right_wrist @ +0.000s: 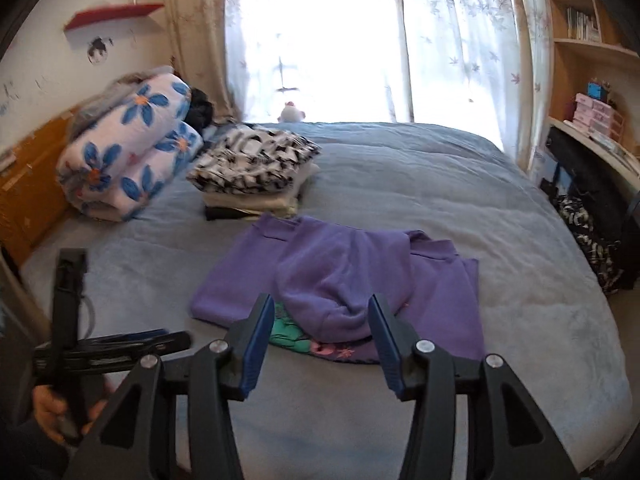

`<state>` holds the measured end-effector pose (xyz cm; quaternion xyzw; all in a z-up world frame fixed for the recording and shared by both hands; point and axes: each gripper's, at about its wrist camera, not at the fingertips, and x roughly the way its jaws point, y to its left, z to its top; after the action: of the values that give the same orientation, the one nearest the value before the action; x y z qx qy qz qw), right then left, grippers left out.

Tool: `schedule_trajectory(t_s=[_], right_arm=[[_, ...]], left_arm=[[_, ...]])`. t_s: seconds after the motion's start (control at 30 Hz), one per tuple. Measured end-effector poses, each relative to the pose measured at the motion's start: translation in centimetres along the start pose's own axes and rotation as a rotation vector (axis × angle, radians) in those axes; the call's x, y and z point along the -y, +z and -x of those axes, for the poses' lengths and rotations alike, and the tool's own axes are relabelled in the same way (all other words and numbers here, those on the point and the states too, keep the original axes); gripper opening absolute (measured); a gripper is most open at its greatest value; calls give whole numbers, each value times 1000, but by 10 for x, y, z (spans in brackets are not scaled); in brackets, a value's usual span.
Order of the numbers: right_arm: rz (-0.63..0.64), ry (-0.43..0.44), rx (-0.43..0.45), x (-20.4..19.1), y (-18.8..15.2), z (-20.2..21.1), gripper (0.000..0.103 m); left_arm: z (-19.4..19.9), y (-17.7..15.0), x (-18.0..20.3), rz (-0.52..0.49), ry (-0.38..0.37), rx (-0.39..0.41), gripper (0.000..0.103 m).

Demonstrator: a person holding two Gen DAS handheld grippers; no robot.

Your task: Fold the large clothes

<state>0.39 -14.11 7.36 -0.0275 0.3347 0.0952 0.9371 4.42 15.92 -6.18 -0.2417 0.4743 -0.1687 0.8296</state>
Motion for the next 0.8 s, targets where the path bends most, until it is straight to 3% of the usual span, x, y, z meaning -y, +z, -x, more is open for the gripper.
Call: schedule_trajectory(t_s=[0.17,0.3,0.43,0.63,0.8], right_arm=[[12,-96,4,1,-9,-45,49],[-65,-83,-18,7,-12,-76,49],[-137,-66,-11,16,-9,-97,49],[-184,-52,-35,26,-4,-128,49],[-168,-36,-43,26,2,-150,44]], left_arm=[[-34,-5,-42,104,0,-15,72],[-61,-9,-75,220,-24,-28,72],[-80,-5,-92,272,-33,-10,72],[-104,18,-94,277,-66,49,72],[-131,39,-93,282,-76,45,72]])
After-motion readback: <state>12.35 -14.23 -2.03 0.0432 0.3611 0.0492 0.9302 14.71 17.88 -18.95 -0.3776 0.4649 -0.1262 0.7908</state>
